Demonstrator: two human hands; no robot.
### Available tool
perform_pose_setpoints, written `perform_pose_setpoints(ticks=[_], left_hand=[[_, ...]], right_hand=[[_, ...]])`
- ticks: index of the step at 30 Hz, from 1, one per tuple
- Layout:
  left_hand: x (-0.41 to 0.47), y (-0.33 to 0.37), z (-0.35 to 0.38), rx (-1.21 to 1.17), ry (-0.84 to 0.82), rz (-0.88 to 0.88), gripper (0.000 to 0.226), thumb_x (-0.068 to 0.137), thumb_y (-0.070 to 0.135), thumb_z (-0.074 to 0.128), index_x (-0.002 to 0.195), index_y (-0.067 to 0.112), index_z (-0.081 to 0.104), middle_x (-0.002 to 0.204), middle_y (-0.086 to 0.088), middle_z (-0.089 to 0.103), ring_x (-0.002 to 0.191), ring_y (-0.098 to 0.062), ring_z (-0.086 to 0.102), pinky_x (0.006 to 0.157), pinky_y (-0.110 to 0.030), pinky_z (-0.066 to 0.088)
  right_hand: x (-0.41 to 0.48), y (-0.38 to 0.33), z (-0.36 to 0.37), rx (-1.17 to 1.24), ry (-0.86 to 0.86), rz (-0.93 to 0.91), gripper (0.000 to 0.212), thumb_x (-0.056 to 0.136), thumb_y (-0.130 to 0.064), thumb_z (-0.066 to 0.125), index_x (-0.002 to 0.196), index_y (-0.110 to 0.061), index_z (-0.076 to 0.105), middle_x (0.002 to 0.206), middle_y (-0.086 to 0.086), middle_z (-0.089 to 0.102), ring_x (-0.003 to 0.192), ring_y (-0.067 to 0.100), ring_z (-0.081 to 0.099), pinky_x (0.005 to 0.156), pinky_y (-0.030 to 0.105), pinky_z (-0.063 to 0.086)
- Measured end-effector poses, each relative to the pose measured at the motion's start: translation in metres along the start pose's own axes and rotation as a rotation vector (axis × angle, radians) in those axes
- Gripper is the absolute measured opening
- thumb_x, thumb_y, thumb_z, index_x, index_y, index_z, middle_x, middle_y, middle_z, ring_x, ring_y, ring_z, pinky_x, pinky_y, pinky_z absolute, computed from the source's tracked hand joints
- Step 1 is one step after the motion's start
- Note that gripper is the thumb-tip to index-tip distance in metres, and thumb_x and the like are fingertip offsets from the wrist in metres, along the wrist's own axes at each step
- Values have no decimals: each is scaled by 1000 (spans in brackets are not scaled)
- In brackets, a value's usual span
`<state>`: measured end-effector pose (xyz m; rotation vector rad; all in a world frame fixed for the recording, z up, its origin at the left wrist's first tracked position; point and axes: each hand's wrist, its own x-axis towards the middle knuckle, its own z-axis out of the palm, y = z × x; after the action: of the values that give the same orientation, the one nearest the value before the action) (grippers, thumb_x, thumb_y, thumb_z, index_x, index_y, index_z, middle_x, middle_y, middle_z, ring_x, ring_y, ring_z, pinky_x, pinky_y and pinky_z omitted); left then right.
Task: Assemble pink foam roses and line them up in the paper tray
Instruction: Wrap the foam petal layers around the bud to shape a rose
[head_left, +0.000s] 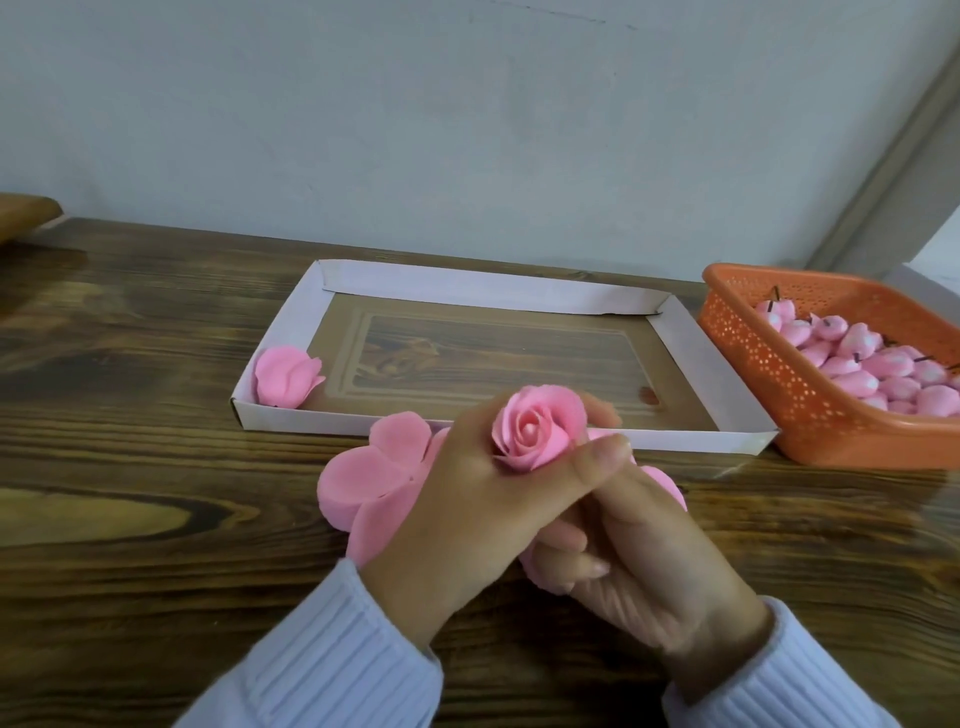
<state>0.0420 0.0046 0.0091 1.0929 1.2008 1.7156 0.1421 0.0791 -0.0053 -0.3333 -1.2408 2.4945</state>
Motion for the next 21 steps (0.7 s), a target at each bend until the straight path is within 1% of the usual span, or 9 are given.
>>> perform_pose_setpoints(ticks=[2, 5, 7, 9, 11, 13, 15, 19, 21], left_hand=[[-1, 0, 2, -6, 18, 28, 16, 64, 40, 73, 76, 30, 74, 95, 11, 74, 54, -10, 67, 41, -19, 48], [0, 1, 1, -20, 29, 55, 11, 66, 34, 76, 66, 25, 71, 94, 8, 73, 54, -6, 65, 39, -16, 46], [1, 1, -1, 24, 54, 73, 16, 67, 32, 79, 60, 25, 66, 90, 10, 73, 51, -6, 63, 42, -16, 46], [1, 1, -2, 59, 64, 91, 19, 66, 38, 76, 60, 25, 64, 94, 11, 72, 64, -12, 67, 50, -26, 52], [0, 1, -1, 51, 45, 117, 13, 68, 38, 73, 62, 29, 65, 97, 10, 72, 77, -9, 71, 55, -32, 56], [-1, 2, 0, 31, 10, 121, 8, 70, 37, 71, 64, 32, 69, 100, 11, 72, 80, -5, 71, 48, -24, 54], [-1, 2, 0, 38, -5, 120, 12, 71, 38, 70, 62, 30, 69, 101, 10, 72, 83, -6, 71, 46, -22, 52], [1, 1, -3, 51, 9, 148, 20, 70, 34, 71, 64, 18, 62, 96, 12, 71, 62, 5, 64, 53, -7, 45], [1, 1, -4, 41, -19, 140, 16, 73, 31, 73, 69, 21, 61, 101, 12, 70, 67, 5, 65, 54, -8, 46]], right_hand=[[0, 2, 1, -47, 22, -6, 36, 85, -34, 60, 103, -4, 54, 60, 4, 50, 45, 6, 44, 36, 14, 21], [-1, 5, 1, -25, 6, -19, 28, 89, -31, 55, 101, -8, 68, 67, 9, 50, 51, 9, 52, 36, 13, 28], [-3, 6, 0, 57, -57, -37, 24, 88, -24, 63, 106, -9, 67, 71, 9, 56, 58, 10, 56, 39, 13, 32], [-4, 7, -3, 113, -90, -41, 39, 78, -20, 78, 111, -5, 63, 76, 13, 53, 61, 11, 56, 43, 15, 33], [-3, 7, -3, 109, -87, -38, 38, 78, -22, 79, 109, -4, 66, 78, 13, 49, 60, 10, 53, 44, 16, 32], [-2, 7, -2, 58, -79, -30, 28, 86, -29, 68, 105, -7, 68, 76, 9, 51, 57, 8, 51, 44, 15, 31], [-1, 7, -1, 6, -66, -17, 29, 88, -33, 62, 101, -8, 68, 72, 7, 53, 55, 9, 51, 42, 16, 29], [-3, 10, -4, 110, -141, -42, 37, 83, -23, 73, 110, -2, 60, 76, 13, 56, 66, 14, 59, 48, 18, 41], [-4, 9, -5, 155, -144, -50, 40, 81, -20, 75, 112, 0, 59, 78, 13, 54, 63, 13, 55, 49, 19, 38]])
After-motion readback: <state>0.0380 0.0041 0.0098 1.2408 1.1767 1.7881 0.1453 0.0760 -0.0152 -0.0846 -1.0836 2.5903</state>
